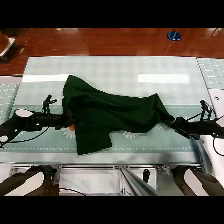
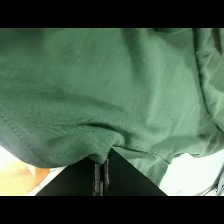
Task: Fold the shirts.
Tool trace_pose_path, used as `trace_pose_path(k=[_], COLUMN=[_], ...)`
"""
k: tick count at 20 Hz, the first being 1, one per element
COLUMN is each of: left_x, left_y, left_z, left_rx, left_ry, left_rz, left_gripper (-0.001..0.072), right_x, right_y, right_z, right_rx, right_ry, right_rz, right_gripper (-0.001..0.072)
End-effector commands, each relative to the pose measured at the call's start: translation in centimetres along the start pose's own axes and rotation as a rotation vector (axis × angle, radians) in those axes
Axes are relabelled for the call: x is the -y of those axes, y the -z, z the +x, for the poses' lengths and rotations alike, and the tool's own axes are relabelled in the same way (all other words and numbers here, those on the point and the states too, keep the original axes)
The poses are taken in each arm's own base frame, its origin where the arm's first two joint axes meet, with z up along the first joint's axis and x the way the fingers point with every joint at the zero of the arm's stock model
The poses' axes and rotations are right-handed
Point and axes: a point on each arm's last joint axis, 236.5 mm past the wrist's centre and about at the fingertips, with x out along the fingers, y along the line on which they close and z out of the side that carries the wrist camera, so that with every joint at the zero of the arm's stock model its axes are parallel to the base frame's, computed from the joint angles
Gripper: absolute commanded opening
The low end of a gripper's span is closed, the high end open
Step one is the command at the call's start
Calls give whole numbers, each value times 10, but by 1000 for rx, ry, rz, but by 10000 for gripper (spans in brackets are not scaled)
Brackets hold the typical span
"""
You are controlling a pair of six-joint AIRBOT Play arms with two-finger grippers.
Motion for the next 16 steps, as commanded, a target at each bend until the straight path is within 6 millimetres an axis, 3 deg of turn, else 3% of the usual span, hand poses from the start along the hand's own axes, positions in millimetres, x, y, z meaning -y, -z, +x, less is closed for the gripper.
trace_pose_path(k=[1, 6, 8, 9, 11, 12, 14, 16], left_x=[4, 5, 5, 5, 6, 11, 38, 86], left_y=[0, 0, 0, 0, -3, -9, -33, -77], left_z=[-1, -1, -1, -1, -2, -6, -29, -76], left_rx=[-6, -7, -7, -6, 0, 8, 43, 164], left_ry=[11, 11, 11, 11, 12, 25, 80, 168], left_rz=[9, 9, 9, 9, 12, 22, 95, 174], left_gripper=[17, 17, 17, 17, 17, 17, 17, 17], right_x=[-6, -13, -15, -21, -40, -54, -86, -131], right_y=[-19, -45, -44, -40, -39, -43, -67, -107], right_z=[16, 31, 41, 48, 52, 44, 7, -59], right_rx=[29, 10, -27, -48, -55, -50, 9, 159], right_ry=[-44, -76, -79, -94, -143, -181, -237, -290], right_rz=[37, 59, 63, 42, -33, -73, -164, -264], right_gripper=[408, 407, 387, 289, 21, 21, 21, 21])
